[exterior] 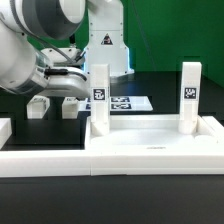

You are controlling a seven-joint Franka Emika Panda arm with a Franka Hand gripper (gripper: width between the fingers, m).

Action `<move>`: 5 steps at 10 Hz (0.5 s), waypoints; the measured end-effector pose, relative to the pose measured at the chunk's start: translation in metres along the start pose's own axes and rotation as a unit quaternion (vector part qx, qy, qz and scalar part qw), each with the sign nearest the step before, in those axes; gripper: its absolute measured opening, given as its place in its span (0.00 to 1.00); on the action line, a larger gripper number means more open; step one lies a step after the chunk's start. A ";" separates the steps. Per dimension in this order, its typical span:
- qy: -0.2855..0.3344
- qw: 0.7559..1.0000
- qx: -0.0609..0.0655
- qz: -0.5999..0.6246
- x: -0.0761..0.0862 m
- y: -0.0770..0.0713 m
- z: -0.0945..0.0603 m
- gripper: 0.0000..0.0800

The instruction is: Assemble desk

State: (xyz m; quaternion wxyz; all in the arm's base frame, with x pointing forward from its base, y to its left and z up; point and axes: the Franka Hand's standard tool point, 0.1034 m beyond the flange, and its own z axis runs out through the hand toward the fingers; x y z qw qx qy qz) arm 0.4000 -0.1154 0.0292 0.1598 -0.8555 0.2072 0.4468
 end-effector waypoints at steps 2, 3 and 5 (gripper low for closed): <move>0.002 1.000 -0.003 -0.002 0.004 -0.002 0.003 0.81; 0.003 1.000 -0.005 -0.002 0.006 -0.002 0.005 0.81; 0.003 1.000 -0.004 -0.002 0.006 -0.002 0.005 0.66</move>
Offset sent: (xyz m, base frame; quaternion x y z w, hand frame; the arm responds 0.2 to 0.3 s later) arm 0.0000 0.0000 0.0000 0.0000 0.0000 0.0000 1.0000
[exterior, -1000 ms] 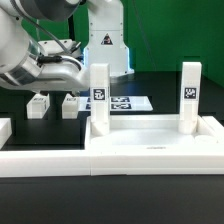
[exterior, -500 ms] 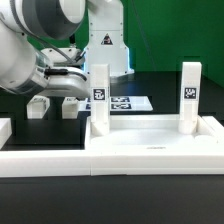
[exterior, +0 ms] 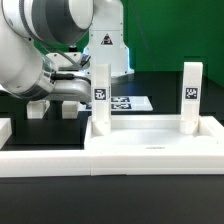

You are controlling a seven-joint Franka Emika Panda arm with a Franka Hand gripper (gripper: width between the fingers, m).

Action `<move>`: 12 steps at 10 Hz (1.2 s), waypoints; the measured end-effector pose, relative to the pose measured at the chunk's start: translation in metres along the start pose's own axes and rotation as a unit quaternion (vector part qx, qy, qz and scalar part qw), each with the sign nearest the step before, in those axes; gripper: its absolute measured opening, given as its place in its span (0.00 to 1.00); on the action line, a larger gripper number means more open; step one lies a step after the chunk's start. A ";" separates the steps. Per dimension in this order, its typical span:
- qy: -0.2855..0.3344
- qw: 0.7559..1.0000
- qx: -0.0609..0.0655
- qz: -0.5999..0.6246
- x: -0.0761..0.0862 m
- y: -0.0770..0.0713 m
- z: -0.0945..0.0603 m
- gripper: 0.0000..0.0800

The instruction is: Assemble desk

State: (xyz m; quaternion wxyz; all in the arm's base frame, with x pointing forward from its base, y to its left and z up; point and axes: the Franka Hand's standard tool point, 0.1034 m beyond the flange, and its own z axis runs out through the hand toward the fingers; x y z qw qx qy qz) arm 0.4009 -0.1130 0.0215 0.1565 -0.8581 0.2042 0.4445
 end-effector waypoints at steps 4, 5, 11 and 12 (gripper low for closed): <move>-0.007 1.000 0.001 0.000 -0.004 0.001 -0.001 0.17; -0.006 1.000 0.000 0.000 -0.003 0.001 -0.001 0.17; -0.006 1.000 0.001 0.001 -0.003 0.002 -0.001 0.00; -0.007 1.000 0.002 0.001 -0.004 0.002 -0.002 0.00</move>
Offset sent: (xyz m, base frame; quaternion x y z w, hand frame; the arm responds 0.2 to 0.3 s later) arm 0.0000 0.0000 0.0000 0.0000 0.0000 0.0000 1.0000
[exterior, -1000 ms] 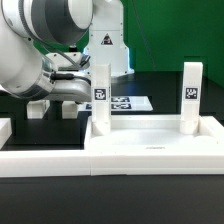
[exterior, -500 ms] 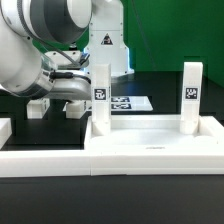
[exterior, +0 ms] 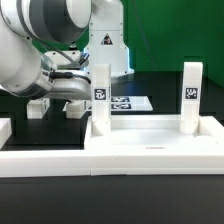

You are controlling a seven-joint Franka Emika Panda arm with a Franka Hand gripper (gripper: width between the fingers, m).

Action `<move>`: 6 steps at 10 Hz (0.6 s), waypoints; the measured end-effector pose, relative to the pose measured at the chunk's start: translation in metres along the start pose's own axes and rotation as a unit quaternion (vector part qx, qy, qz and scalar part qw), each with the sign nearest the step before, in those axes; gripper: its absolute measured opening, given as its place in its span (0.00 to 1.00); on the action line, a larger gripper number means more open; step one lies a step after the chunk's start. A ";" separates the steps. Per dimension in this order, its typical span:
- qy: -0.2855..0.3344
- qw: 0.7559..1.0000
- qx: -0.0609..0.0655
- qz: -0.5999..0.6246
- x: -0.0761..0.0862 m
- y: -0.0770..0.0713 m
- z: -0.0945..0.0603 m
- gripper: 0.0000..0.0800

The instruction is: Assemble desk

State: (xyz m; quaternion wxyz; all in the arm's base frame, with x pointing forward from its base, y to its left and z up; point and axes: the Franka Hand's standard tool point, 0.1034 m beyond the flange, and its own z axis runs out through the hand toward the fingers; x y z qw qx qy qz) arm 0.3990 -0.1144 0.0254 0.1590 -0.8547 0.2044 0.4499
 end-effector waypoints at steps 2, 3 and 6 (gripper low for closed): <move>0.002 1.000 0.002 0.001 0.000 0.002 -0.003 0.15; 0.004 1.000 0.002 0.000 0.001 0.002 -0.005 0.38; 0.007 1.000 0.001 0.001 0.002 -0.003 -0.006 0.74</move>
Offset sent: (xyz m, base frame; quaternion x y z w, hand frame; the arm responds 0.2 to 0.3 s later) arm 0.0103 -0.0004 0.0104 0.0146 0.0031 0.0008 0.9999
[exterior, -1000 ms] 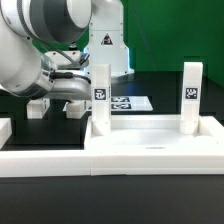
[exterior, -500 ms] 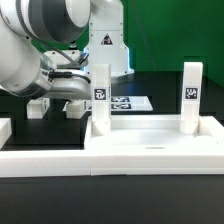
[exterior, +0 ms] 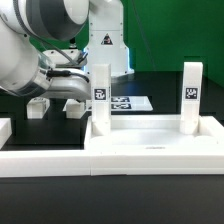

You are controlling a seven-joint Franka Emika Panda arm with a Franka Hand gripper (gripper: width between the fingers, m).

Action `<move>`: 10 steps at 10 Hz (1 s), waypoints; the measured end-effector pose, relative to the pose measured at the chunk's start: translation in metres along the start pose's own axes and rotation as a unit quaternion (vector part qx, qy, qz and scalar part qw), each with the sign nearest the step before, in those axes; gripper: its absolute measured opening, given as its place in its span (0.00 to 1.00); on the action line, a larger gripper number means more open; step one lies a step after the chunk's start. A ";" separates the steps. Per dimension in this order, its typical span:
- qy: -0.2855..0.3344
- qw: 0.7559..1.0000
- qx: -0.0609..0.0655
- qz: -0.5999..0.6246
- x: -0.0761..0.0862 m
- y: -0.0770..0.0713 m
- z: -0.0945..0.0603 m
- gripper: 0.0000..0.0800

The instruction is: Assemble desk

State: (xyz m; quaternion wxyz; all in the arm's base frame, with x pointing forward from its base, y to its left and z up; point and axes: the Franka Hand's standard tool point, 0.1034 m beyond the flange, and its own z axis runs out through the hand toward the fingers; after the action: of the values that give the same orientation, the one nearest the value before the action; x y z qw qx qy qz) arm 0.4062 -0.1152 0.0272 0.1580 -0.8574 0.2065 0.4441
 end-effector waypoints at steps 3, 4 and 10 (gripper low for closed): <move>0.005 1.000 -0.001 -0.001 0.002 -0.003 -0.002 0.81; 0.012 1.000 -0.005 -0.001 0.005 -0.003 0.000 0.81; 0.013 1.000 -0.010 0.000 0.013 -0.002 0.011 0.80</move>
Offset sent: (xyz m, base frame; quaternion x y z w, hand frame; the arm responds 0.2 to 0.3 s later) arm 0.0005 0.0075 -0.0057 -0.0135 0.0363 0.0109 0.9992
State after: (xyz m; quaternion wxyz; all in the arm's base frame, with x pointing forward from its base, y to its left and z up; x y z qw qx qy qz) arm 0.4065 -0.1117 0.0107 0.1465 -0.8648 0.2040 0.4349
